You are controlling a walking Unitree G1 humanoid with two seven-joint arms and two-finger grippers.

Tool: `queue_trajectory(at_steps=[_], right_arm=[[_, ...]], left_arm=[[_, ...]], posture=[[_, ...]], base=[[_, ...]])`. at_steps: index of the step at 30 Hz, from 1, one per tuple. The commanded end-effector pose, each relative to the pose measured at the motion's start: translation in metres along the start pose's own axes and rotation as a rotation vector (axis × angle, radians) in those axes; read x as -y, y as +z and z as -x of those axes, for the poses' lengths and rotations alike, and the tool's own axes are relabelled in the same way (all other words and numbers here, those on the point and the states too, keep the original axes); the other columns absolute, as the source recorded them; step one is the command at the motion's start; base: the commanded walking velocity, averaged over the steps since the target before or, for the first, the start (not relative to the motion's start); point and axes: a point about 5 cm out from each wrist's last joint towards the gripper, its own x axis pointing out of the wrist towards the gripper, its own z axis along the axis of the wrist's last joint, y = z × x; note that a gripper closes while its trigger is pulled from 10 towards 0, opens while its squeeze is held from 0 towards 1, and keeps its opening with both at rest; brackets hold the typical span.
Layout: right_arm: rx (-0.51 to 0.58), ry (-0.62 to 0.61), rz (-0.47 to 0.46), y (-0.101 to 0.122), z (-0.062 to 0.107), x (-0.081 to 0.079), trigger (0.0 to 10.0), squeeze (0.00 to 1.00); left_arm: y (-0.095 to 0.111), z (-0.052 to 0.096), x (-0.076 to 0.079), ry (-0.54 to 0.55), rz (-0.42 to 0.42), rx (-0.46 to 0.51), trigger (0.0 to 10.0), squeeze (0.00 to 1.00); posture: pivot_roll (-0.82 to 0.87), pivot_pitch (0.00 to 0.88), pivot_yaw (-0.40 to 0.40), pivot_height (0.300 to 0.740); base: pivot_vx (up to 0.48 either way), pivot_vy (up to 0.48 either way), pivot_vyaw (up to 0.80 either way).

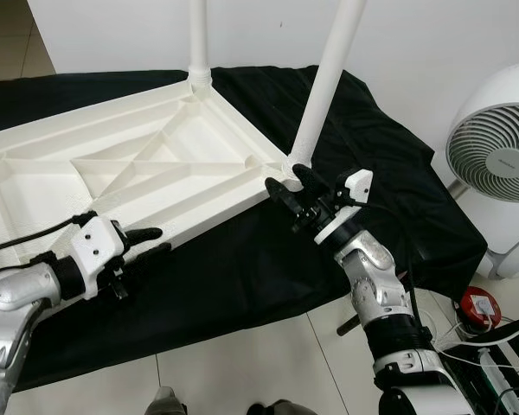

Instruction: Building children table

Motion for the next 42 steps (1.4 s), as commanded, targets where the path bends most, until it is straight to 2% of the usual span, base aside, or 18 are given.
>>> queue_trajectory(at_steps=[1,3,5,6,8,11,14,15,16,17,19,20,26,28,29,33,37,42], right_arm=[[-0.017,-0.009,0.009,-0.003,0.002,-0.001,10.0,0.00],[-0.021,-0.011,0.014,-0.003,0.002,-0.001,10.0,0.00],[-0.027,-0.021,0.018,-0.005,0.002,0.000,10.0,0.00],[-0.027,-0.021,0.018,-0.005,0.002,0.000,10.0,0.00],[-0.039,-0.026,0.021,-0.006,0.003,0.001,10.0,0.00],[-0.046,-0.024,0.021,-0.007,0.003,0.001,10.0,0.00],[-0.064,-0.005,0.009,-0.011,-0.002,-0.001,10.0,0.00],[-0.064,-0.005,0.009,-0.011,-0.002,-0.001,10.0,0.00],[-0.070,0.007,0.005,-0.012,-0.005,-0.001,10.0,0.00],[-0.070,0.007,0.005,-0.012,-0.005,-0.001,10.0,0.00],[-0.082,0.043,-0.004,-0.013,-0.015,-0.003,10.0,0.00],[-0.085,0.052,-0.006,-0.013,-0.018,-0.003,10.0,0.00],[-0.094,0.072,-0.008,-0.015,-0.023,-0.004,10.0,0.00],[-0.103,0.089,-0.013,-0.017,-0.027,-0.006,10.0,0.00],[-0.103,0.089,-0.013,-0.017,-0.027,-0.006,10.0,0.00],[-0.120,0.112,-0.025,-0.022,-0.033,-0.009,10.0,0.00],[-0.133,0.121,-0.029,-0.025,-0.035,-0.010,10.0,0.00],[-0.143,0.128,-0.032,-0.028,-0.036,-0.009,10.0,0.00]], left_arm=[[0.008,0.002,0.006,0.111,0.026,0.034,10.0,0.00],[0.010,0.002,0.008,0.129,0.032,0.041,10.0,0.00],[0.016,0.006,0.011,0.237,0.030,0.065,10.0,0.00],[0.016,0.006,0.011,0.237,0.030,0.065,10.0,0.00],[0.025,0.019,0.015,0.372,0.052,0.084,10.0,0.00],[0.030,0.027,0.016,0.432,0.063,0.086,10.0,0.00],[0.038,0.058,0.018,0.588,0.074,0.058,10.0,0.00],[0.038,0.058,0.018,0.588,0.074,0.058,10.0,0.00],[0.039,0.069,0.019,0.612,0.070,0.042,10.0,0.00],[0.039,0.069,0.019,0.612,0.070,0.042,10.0,0.00],[0.041,0.097,0.022,0.669,0.069,-0.027,10.0,0.00],[0.042,0.106,0.023,0.689,0.070,-0.047,10.0,0.00],[0.045,0.124,0.024,0.743,0.060,-0.079,10.0,0.00],[0.050,0.144,0.032,0.782,0.076,-0.110,10.0,0.00],[0.050,0.144,0.032,0.782,0.076,-0.110,10.0,0.00],[0.053,0.181,0.049,0.848,0.203,-0.139,10.0,0.00],[0.058,0.190,0.058,0.861,0.270,-0.106,10.0,0.00],[0.063,0.202,0.065,0.876,0.311,-0.122,10.0,0.00]], posture=[[0.20,0.084,-0.101,0.740],[0.20,0.084,-0.101,0.740],[0.20,0.089,-0.100,0.740],[0.20,0.089,-0.100,0.740],[0.24,0.103,-0.108,0.740],[0.24,0.103,-0.108,0.740],[0.28,0.121,-0.132,0.740],[0.28,0.121,-0.132,0.740],[0.30,0.126,-0.144,0.740],[0.30,0.126,-0.144,0.740],[0.35,0.142,-0.181,0.740],[0.35,0.142,-0.181,0.740],[0.37,0.148,-0.198,0.740],[0.39,0.153,-0.208,0.740],[0.39,0.153,-0.208,0.740],[0.43,0.163,-0.223,0.740],[0.44,0.167,-0.228,0.740],[0.45,0.166,-0.231,0.740]], base=[[0.000,0.000,0.00],[0.000,0.000,0.00],[0.000,0.000,0.00],[0.000,0.000,0.00],[0.000,0.000,0.00],[0.000,0.000,0.00],[0.000,0.000,0.00],[0.000,0.000,0.00],[0.000,0.000,0.00],[0.000,0.000,0.00],[0.000,0.000,0.00],[0.000,0.000,0.00],[0.000,0.000,0.00],[0.000,0.000,0.00],[0.000,0.000,0.00],[0.000,0.000,0.00],[0.000,0.000,0.00],[0.000,0.000,0.00]])
